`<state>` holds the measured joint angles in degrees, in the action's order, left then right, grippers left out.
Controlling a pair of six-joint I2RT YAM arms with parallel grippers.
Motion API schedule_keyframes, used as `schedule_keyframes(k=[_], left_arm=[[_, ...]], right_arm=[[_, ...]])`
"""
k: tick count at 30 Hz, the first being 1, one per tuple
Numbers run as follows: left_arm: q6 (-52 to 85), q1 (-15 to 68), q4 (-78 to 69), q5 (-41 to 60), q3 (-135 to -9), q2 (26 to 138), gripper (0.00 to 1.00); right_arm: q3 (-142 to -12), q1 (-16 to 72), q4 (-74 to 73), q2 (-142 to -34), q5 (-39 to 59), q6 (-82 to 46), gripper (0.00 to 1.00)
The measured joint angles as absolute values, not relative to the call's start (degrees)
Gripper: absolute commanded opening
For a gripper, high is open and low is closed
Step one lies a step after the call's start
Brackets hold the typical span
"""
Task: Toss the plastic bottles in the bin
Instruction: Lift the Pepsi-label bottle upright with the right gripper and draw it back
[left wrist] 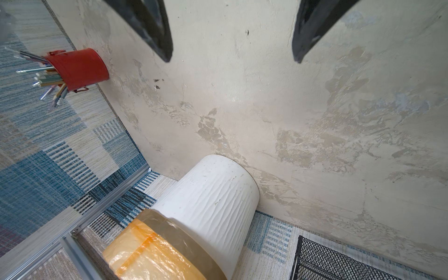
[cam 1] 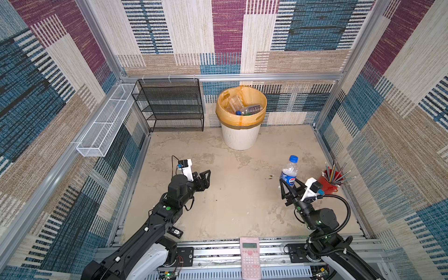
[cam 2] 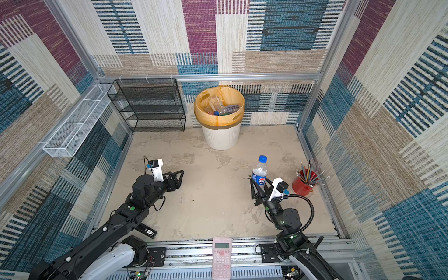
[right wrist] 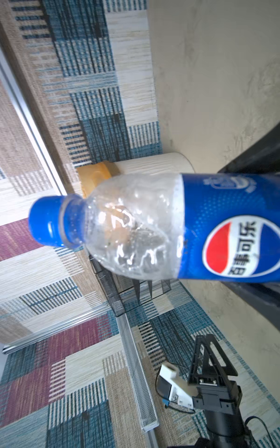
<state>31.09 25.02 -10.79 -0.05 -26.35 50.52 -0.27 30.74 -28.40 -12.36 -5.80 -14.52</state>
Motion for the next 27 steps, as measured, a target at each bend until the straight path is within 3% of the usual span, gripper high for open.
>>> schedule_keyframes(k=[7,19,27], left_arm=[[31.3,25.0,-11.4,-0.1,-27.2,51.2,0.78],[31.3,25.0,-11.0,-0.7,-27.2,48.9,0.78],[31.3,25.0,-9.0,-1.3,-27.2,46.5,0.78]], right_arm=[[-0.3,30.7,-35.2,-11.2,-6.2,-6.3,0.33],[-2.9,30.7,-61.1,-38.3,-4.0,4.6,0.33],[-9.9,30.7,-75.6,-50.3,-2.4,8.9,0.36]])
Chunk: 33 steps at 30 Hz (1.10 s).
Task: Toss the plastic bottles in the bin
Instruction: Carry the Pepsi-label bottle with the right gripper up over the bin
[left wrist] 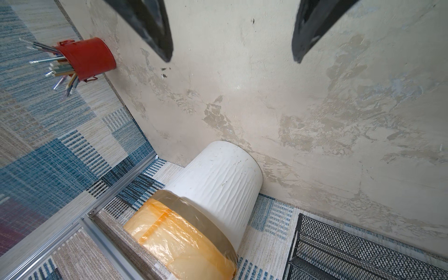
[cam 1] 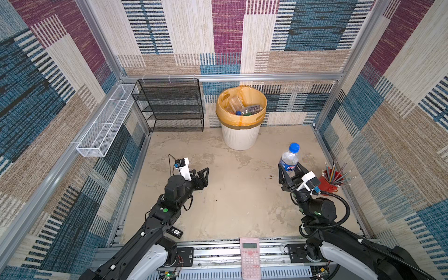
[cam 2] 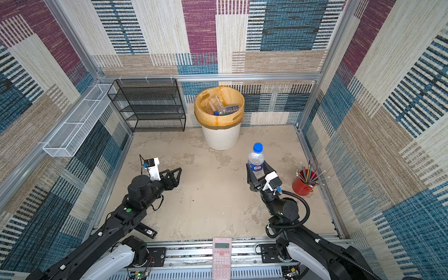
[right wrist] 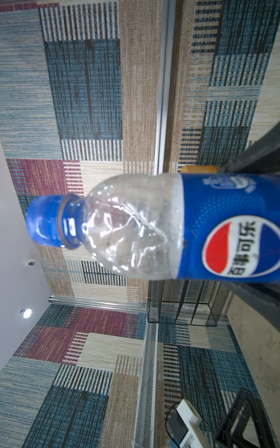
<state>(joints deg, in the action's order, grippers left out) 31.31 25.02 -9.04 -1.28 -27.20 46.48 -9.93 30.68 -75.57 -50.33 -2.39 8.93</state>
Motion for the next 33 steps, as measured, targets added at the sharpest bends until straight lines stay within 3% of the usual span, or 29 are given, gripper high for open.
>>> schedule_keyframes(k=[8,15,17,20,24,27,29,31,33], left_arm=[[31.3,25.0,-8.5,-1.3,-27.4,45.8,0.78],[31.3,25.0,-8.2,-1.3,-28.4,45.6,0.78],[31.3,25.0,-8.2,-1.3,-28.8,45.4,0.78],[31.3,25.0,-7.8,-1.3,-30.0,45.2,0.78],[31.1,25.0,-6.3,-1.3,-31.3,44.1,0.78],[30.9,25.0,-5.3,-1.3,-31.5,42.9,0.78],[30.8,25.0,-4.8,-1.3,-31.5,42.1,0.79],[30.6,25.0,-4.0,-1.3,-31.6,41.3,0.79],[30.4,25.0,-3.5,-1.3,-31.6,40.5,0.79]], right_arm=[[-18.9,30.0,-82.5,-60.1,-1.0,12.5,0.41],[-40.8,26.9,-79.2,-74.3,1.4,12.6,0.36],[-51.4,25.2,-72.9,-79.4,2.5,10.2,0.36],[-76.7,22.8,-52.7,-90.9,3.0,5.6,0.61],[-112.5,22.2,-19.3,-109.5,3.0,1.4,0.84],[-134.2,22.2,2.2,-118.9,3.0,-0.4,0.88],[-145.4,22.5,9.1,-121.4,3.0,-1.1,0.88],[-146.1,22.7,8.6,-117.6,2.8,-1.0,0.86],[-137.7,23.0,6.2,-108.5,2.5,-1.0,0.82]])
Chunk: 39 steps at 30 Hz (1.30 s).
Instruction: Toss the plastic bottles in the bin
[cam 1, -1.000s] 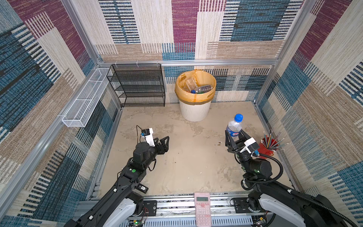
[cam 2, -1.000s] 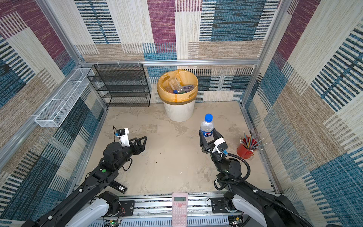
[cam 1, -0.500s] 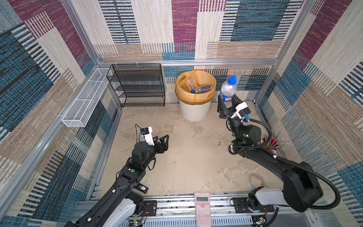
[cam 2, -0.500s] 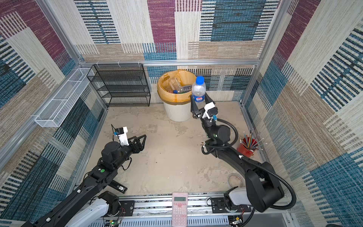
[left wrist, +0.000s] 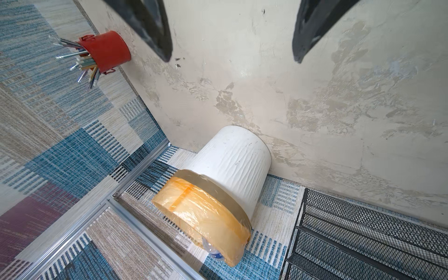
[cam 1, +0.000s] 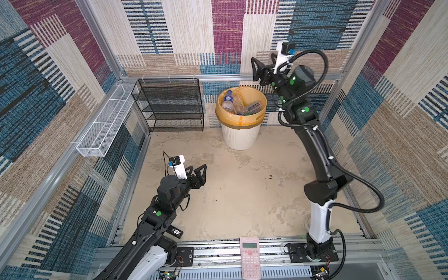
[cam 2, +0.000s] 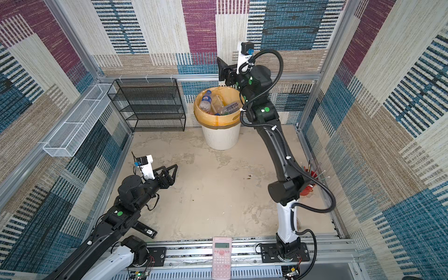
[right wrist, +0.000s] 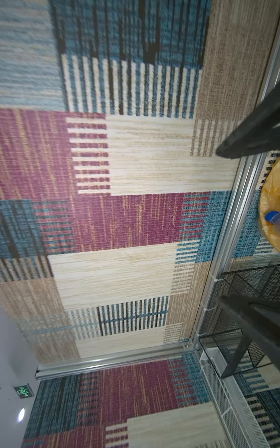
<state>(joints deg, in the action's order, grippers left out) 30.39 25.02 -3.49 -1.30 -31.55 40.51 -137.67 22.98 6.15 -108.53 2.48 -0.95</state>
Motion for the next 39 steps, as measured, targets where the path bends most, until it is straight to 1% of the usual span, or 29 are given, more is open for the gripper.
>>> schedule_keyframes(k=[3,7,13,19,24,26,28,30,35,39], left_arm=[[30.2,25.0,-3.1,-1.3,-31.6,39.4,0.79],[29.9,24.9,-3.2,-1.5,-31.4,38.8,0.8],[29.4,24.9,-3.2,-2.8,-29.8,38.8,0.8],[25.1,24.7,-4.5,-6.5,-28.5,39.4,0.84],[18.2,23.6,-10.4,-13.3,-25.7,42.4,0.9],[15.8,22.3,-13.4,-16.4,-24.5,44.7,0.91],[13.3,20.6,-16.9,-19.7,-23.3,47.6,0.92],[11.4,18.7,-21.1,-22.9,-21.9,50.6,0.93],[9.0,14.5,-29.0,-28.1,-18.5,57.0,0.95],[8.9,10.3,-36.4,-28.4,-15.4,62.7,0.98]], right_arm=[[-122.7,23.3,-2.4,-95.5,2.3,-0.3,0.8],[-108.0,23.2,-8.5,-86.1,0.3,0.1,0.78],[-80.9,22.0,-6.2,-78.9,-2.7,-1.6,0.77],[-55.3,17.6,-5.6,-73.8,-3.6,-6.7,0.77],[-42.5,11.4,-8.2,-71.4,-3.7,-8.9,0.75],[-37.9,9.7,-11.1,-69.7,-3.6,-8.6,0.79],[-32.4,8.8,-16.6,-67.4,-3.7,-6.4,0.85],[-27.1,7.4,-22.2,-65.5,-4.1,-3.6,0.88],[-17.0,3.5,-37.0,-64.4,-6.2,0.6,0.88],[-11.6,1.4,-49.7,-68.3,-5.9,1.8,0.89]])
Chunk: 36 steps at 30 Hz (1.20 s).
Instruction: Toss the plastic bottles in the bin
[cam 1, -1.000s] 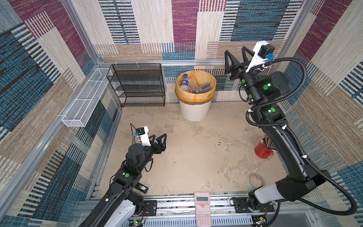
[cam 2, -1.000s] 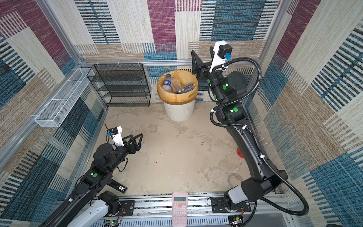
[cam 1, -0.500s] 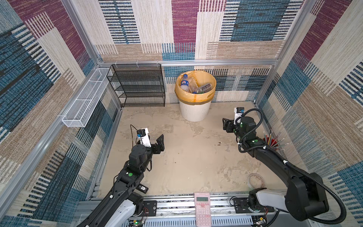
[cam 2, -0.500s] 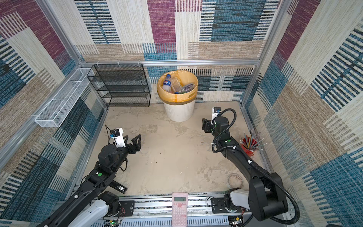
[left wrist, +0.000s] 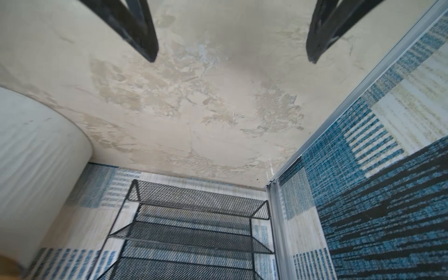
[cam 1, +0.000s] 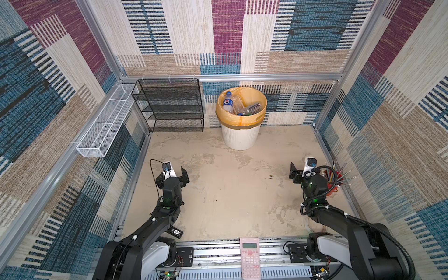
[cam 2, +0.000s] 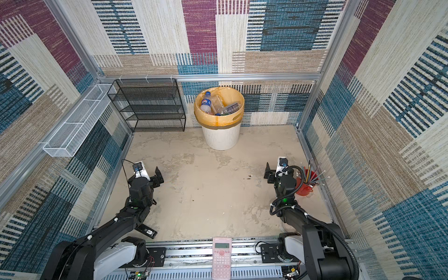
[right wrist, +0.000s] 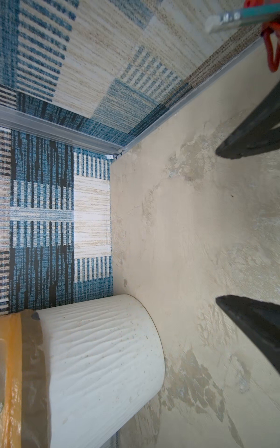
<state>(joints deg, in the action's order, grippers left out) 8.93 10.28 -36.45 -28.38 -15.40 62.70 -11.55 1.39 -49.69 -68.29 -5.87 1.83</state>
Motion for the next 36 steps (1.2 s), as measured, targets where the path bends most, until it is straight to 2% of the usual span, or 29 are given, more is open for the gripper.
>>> schedule_keyframes(k=[12,17,22,28,29,36], left_arm=[[6.7,0.4,-47.3,-22.9,-13.2,70.1,0.98],[6.6,-1.3,-58.0,-17.4,-10.0,82.1,0.98],[5.9,-2.4,-63.2,-11.6,-12.5,87.4,0.98],[3.0,-2.5,-54.5,-5.4,-22.9,87.9,0.95],[2.9,-2.5,-53.0,-4.8,-23.5,87.9,0.99],[2.4,-2.5,-48.6,-2.7,-23.6,88.3,1.0]], right_arm=[[-6.4,-0.3,-77.4,-88.2,-2.0,1.0,0.89],[-9.1,-0.3,-78.8,-88.6,-1.3,1.0,0.94],[-11.3,-0.3,-77.6,-88.7,-0.5,1.1,0.97],[-11.2,-0.3,-76.4,-88.8,-0.5,1.1,0.99],[-11.2,-0.3,-76.4,-88.8,-0.5,1.1,0.99],[-11.2,-0.3,-76.0,-88.8,-0.5,1.1,0.99]])
